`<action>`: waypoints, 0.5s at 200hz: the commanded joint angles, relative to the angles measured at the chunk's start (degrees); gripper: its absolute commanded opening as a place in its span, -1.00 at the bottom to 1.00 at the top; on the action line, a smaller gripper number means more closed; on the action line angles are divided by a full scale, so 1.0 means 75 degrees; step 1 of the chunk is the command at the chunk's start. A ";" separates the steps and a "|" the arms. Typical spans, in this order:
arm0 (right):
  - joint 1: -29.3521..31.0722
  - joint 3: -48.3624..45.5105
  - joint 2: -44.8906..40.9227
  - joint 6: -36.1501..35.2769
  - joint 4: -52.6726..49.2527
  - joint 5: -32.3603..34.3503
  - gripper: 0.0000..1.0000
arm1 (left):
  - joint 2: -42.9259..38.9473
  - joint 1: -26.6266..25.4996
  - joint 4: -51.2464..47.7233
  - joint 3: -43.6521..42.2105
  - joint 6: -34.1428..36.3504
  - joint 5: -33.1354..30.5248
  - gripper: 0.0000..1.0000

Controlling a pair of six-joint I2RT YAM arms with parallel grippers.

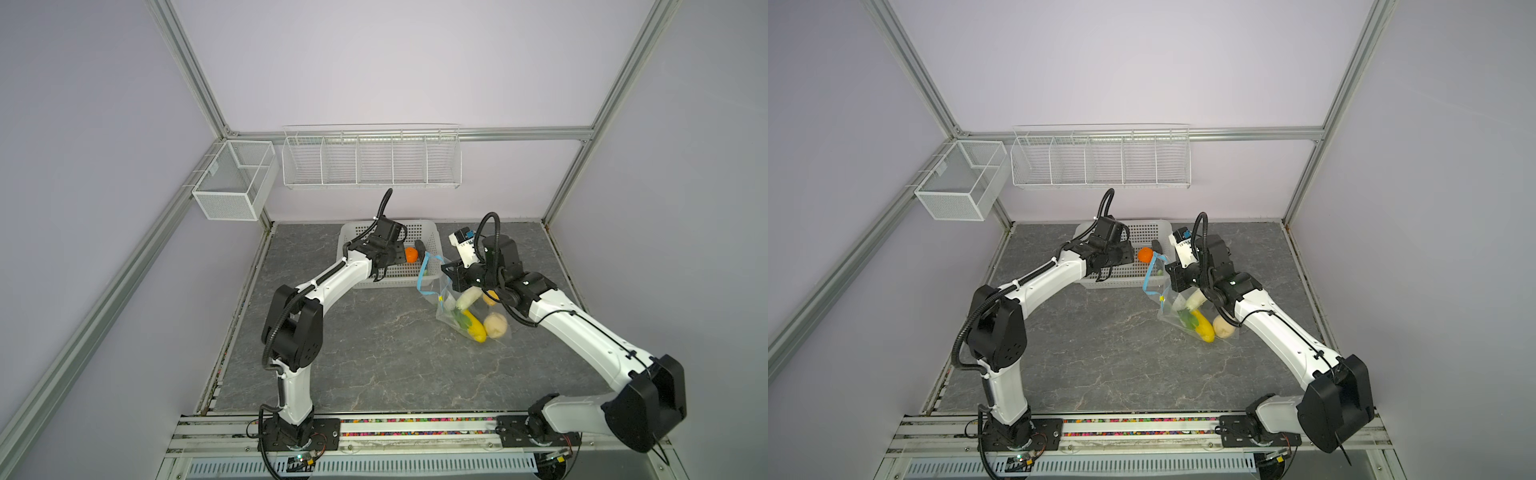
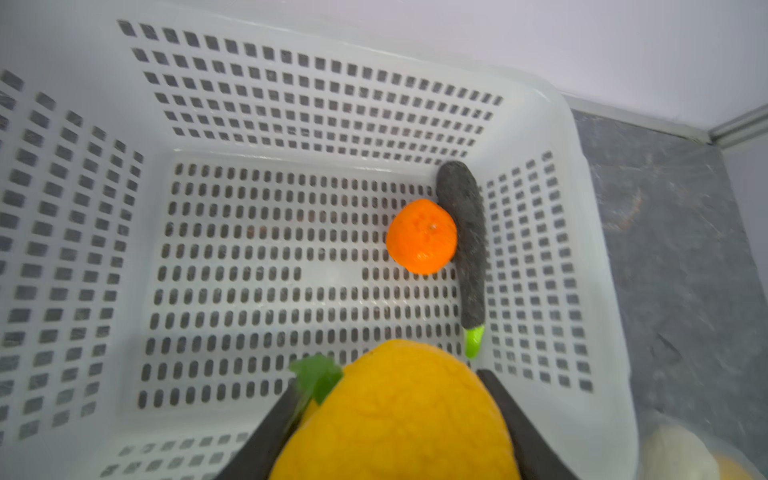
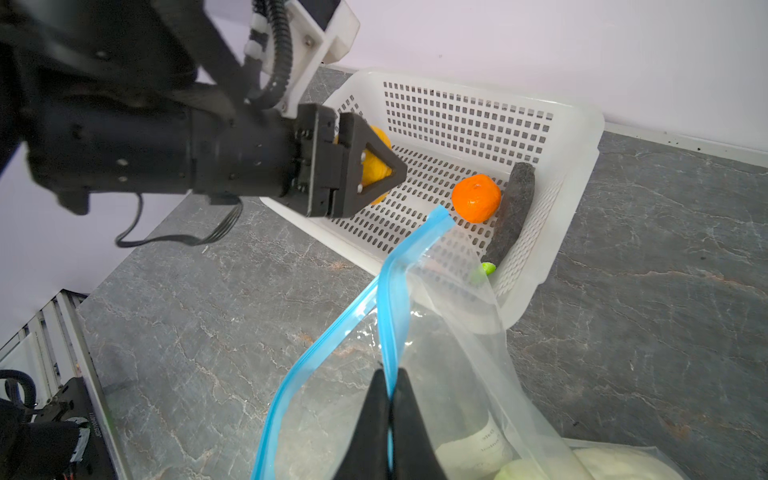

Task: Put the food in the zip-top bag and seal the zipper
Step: 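Lift the yellow pear with the left gripper and carry it to the bag mouth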

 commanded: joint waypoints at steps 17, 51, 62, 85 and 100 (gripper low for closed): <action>-0.0028 -0.0088 -0.0241 0.0082 0.0265 -0.0208 -0.87 | -0.1094 -0.0030 -0.0243 -0.0714 -0.0233 0.1661 -0.14; -0.0030 -0.0013 -0.0330 0.0061 0.0193 -0.0222 -0.87 | -0.1737 -0.0043 -0.0323 -0.1050 -0.0112 0.3212 -0.15; -0.0026 -0.0037 -0.0397 0.0044 0.0193 -0.0175 -0.87 | -0.2008 -0.0043 -0.0229 -0.1181 -0.0117 0.3589 -0.15; -0.0035 -0.0085 -0.0420 0.0116 0.0253 -0.0203 -0.87 | -0.2475 -0.0043 0.0191 -0.1479 -0.0259 0.4372 -0.15; -0.0011 -0.0108 -0.0423 0.0192 0.0310 -0.0280 -0.86 | -0.2665 -0.0067 0.0460 -0.1584 -0.0373 0.4786 -0.15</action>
